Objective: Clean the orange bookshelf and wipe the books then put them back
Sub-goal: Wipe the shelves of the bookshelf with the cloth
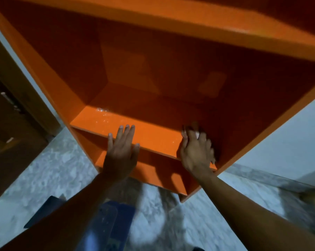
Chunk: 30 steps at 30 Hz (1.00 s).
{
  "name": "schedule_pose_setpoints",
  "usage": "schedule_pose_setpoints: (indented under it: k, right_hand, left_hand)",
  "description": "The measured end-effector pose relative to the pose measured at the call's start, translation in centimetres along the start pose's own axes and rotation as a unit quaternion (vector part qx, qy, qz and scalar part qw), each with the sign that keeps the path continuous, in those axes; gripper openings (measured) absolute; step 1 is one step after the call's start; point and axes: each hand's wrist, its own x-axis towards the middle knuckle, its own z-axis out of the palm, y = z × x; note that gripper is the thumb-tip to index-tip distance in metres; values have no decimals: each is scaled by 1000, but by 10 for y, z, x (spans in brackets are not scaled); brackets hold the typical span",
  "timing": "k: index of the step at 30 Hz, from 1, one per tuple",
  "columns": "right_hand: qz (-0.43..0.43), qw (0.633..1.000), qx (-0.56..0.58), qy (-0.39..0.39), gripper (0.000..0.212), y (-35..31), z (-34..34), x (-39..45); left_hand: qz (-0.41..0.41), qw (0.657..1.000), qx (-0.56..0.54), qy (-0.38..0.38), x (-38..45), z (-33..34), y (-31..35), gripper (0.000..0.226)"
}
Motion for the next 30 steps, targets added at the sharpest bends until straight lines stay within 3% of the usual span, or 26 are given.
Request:
schedule_pose_setpoints:
  k: [2,6,9,10,13,15,17,19,21,24,26,30]
  right_hand:
    - [-87,996,-6,35,40,-5,11,-7]
    - [-255,967,1,26,47,-19,30,-28]
    - [-395,918,-44,-18,85,-14,39,-38]
    - [-432,901,-23,-22,86,-12,39,-38]
    - [-497,863,87,-22,56,-13,28,-37]
    - [-447,886,116,45,55,-16,17,-20]
    - [-301,942,90,120,54,-14,-1,4]
    - [-123,985,90,79,37,-2,-10,30]
    - [-33,989,145,-26,36,7,-17,39]
    - [18,981,147,-128,38,9,-14,37]
    - [39,988,105,-102,31,6,-14,37]
    - [-65,993,7,-94,32,1,-8,32]
  left_hand:
    - [-8,1000,-2,30,0,6,-5,63]
    - [-8,998,-11,65,0,13,-12,61]
    - [-24,995,-54,76,3,7,-16,62]
    - [-27,995,-60,74,5,4,-20,61]
    - [-23,998,-43,47,10,-6,-33,61]
    - [-13,1000,-9,12,9,-10,-37,65]
    - [-10,1000,21,-21,9,-12,-36,65]
    - [-11,999,35,-33,7,-12,-27,65]
    - [-20,998,47,-35,4,-9,-16,65]
    - [-32,995,80,-46,2,-5,-5,66]
    - [-31,993,100,-58,2,-3,-3,66]
    - [-32,992,102,-60,2,-2,-5,67]
